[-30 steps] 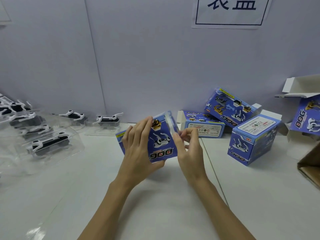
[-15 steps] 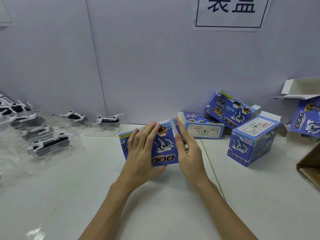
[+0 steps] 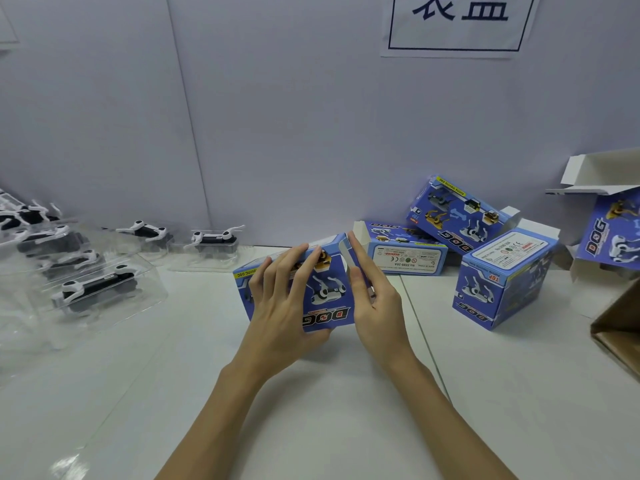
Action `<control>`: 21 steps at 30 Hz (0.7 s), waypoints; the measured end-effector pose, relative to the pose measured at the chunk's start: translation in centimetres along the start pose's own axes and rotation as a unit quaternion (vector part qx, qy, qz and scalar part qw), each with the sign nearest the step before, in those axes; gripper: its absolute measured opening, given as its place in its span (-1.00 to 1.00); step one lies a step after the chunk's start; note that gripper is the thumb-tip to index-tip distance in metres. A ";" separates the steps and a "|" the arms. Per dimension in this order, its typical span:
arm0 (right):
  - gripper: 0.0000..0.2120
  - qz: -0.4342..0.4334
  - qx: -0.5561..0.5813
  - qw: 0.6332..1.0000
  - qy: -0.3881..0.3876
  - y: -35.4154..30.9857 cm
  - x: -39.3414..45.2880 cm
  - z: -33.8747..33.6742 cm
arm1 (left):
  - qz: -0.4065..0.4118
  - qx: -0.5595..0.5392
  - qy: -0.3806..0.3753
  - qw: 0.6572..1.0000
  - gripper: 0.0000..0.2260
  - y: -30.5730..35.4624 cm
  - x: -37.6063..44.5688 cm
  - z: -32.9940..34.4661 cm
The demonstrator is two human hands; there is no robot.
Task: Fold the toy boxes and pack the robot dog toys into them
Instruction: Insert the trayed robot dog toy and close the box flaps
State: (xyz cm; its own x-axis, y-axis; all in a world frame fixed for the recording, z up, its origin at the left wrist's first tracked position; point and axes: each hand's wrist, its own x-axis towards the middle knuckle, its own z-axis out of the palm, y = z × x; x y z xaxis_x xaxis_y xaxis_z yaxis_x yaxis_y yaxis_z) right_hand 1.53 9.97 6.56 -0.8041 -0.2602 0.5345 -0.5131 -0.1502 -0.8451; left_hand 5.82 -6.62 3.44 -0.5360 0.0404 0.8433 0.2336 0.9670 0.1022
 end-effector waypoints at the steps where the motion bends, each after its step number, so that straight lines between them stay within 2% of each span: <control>1: -0.57 -0.002 -0.003 1.000 0.002 0.0 0.0 0.0 | 0.000 0.001 0.002 1.000 0.08 0.0 0.0 0.0; 10: -0.52 0.008 -0.014 1.000 -0.011 0.6 0.1 -0.4 | 0.004 0.015 0.015 1.000 0.01 0.3 0.0 -0.1; 21: -0.53 0.010 0.008 0.999 -0.031 0.5 0.2 -0.5 | 0.009 0.030 0.012 0.999 0.05 0.4 0.0 -0.1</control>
State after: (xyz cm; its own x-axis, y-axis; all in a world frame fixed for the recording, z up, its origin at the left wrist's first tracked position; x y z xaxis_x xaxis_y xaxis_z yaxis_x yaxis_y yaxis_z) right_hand 0.97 10.28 6.30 -0.7934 -0.3227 0.5162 -0.4922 -0.1587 -0.8559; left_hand 6.01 -6.21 3.51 -0.5127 0.0519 0.8570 0.1935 0.9795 0.0564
